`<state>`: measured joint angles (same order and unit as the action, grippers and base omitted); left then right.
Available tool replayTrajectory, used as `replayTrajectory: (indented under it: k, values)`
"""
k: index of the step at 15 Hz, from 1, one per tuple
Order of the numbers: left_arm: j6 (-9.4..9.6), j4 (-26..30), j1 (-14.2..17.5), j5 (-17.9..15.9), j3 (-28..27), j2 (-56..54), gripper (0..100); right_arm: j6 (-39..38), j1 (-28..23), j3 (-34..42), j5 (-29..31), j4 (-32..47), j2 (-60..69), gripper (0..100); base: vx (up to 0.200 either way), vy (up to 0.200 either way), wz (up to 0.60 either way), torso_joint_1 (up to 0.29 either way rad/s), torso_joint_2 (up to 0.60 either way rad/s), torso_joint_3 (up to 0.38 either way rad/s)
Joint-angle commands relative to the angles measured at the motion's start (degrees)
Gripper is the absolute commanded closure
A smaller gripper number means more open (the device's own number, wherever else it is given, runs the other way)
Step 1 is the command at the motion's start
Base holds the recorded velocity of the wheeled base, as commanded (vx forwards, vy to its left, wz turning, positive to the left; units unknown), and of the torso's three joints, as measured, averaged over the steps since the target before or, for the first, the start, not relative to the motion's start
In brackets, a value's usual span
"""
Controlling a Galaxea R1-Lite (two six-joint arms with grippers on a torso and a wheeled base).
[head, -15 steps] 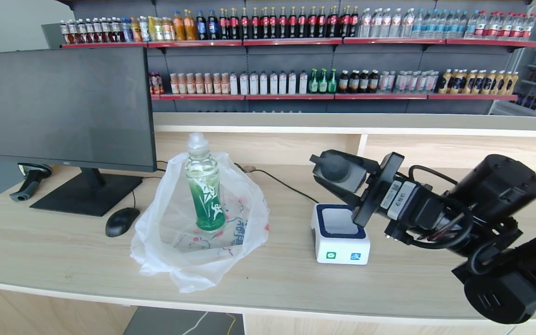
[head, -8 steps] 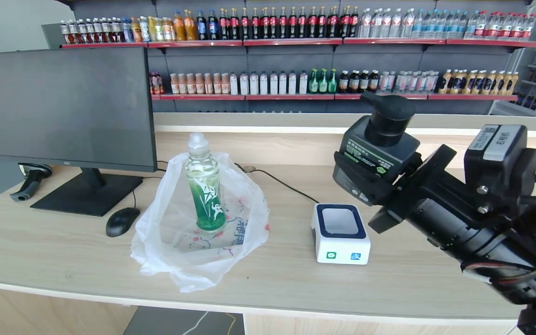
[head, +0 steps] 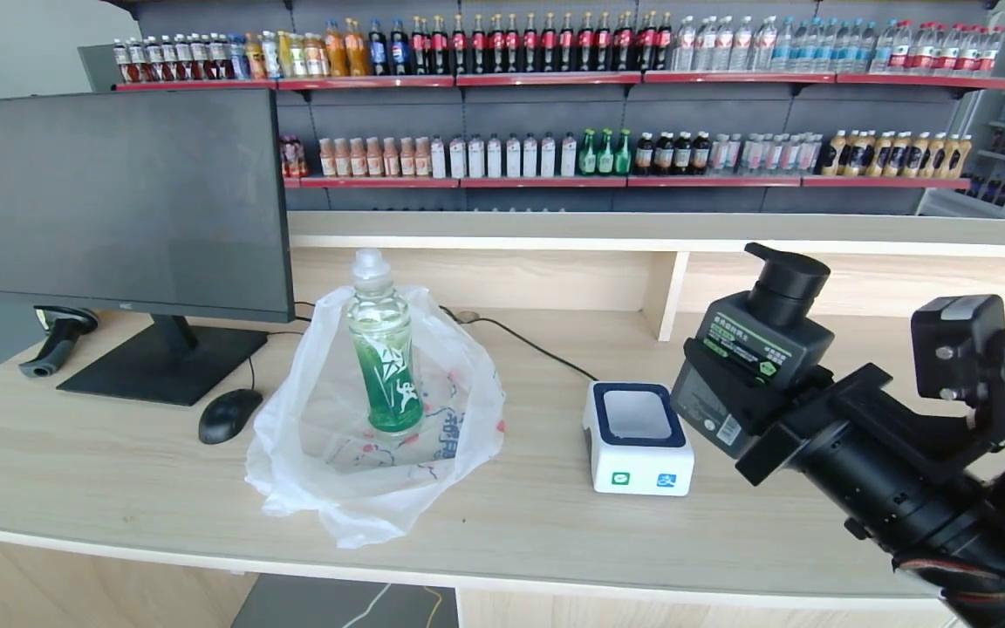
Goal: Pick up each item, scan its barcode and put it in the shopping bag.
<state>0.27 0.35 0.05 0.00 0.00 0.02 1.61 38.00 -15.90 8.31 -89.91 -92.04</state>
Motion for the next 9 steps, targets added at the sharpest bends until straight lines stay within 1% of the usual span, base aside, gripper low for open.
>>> replayTrajectory:
  k: [1,3,8,9]
  values:
    - [0.0,0.0,0.04,0.0,0.0,0.06,0,-1.08,-0.29,1.04,0.04,-0.09,-1.56,100,0.0,0.0,0.0,0.0,0.0,0.0]
    - [0.0,0.0,-0.05,0.0,0.0,0.06,0,-1.08,-0.56,1.13,0.04,-0.09,-1.92,100,0.0,0.0,0.0,0.0,0.0,0.0]
    - [-0.09,0.0,0.04,0.0,0.0,-0.02,0,-1.08,-0.38,-0.1,0.04,-0.09,-2.36,100,-0.2,0.0,0.0,0.006,0.0,0.003]
    - [-0.09,0.0,-0.05,0.0,0.0,-0.02,0,-1.17,-0.38,-0.1,0.04,-0.09,-2.27,100,0.0,0.0,0.0,0.0,0.0,0.0]
